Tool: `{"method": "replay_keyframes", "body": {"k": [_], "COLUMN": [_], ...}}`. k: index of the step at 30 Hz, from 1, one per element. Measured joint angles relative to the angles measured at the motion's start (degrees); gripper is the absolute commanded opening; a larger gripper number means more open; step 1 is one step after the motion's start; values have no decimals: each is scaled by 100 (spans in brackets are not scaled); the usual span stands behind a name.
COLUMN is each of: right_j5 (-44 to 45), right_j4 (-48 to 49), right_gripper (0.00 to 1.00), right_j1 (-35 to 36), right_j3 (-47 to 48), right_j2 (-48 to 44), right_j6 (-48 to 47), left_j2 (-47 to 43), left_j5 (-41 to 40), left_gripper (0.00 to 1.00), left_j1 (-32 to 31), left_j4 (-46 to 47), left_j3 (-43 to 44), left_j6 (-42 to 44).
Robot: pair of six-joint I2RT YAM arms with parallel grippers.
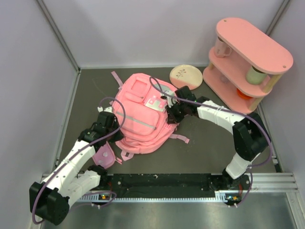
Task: Pack the student bag
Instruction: Unzip the student bag at the center of the board.
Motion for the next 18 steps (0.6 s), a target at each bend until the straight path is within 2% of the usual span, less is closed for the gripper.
{"method": "replay_keyframes", "body": {"k": [7,14,18], "right_j5": [1075,1419,1408], "right_j4": [-809,-1331,-1493], "right_gripper": [0,0,0], "right_j1": [686,1379,1469], "right_j3": [457,566,717], "right_j2": [-11,-9,-9], "right_j6": [-223,-256,-208], "left_j2": [7,20,24], "left_j5": [81,262,319], "left_gripper": [0,0,0], "left_j1": [15,22,28], "left_j4": [136,328,396], "left_j3": [-87,-181,-203], "left_j6": [-9,-39,-57]}}
